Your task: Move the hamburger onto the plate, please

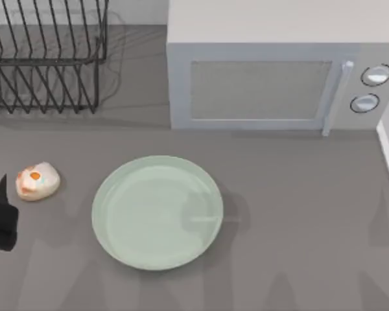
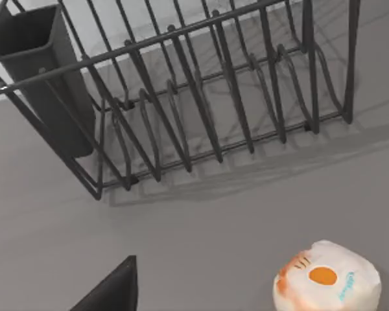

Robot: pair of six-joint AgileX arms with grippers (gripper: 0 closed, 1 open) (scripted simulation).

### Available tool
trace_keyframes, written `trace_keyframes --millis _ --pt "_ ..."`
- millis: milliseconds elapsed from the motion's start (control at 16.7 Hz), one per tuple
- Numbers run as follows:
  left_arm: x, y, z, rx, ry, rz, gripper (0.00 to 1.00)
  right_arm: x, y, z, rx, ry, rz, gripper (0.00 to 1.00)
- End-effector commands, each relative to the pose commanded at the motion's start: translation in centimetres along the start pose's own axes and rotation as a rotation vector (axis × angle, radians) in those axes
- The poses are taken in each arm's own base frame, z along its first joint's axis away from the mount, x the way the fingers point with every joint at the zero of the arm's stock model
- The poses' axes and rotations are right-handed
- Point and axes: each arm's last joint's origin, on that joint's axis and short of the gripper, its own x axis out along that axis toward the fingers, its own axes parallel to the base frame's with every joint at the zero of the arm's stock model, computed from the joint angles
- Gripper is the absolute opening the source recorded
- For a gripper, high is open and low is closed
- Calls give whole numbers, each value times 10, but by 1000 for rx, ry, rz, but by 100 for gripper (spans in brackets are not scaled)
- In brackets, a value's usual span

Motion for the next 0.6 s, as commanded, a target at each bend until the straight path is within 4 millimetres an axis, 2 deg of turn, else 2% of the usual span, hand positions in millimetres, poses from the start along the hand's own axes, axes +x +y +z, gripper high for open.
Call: trace_keyframes --millis 240,420,600 --pt "35 1 21 247 352 -203 100 0 0 0 0 0 0 100" --pt "80 -3 24 400 641 -420 100 0 0 0 0 0 0 100" --pt "129 -9 18 501 876 -633 100 0 0 0 0 0 0 100"
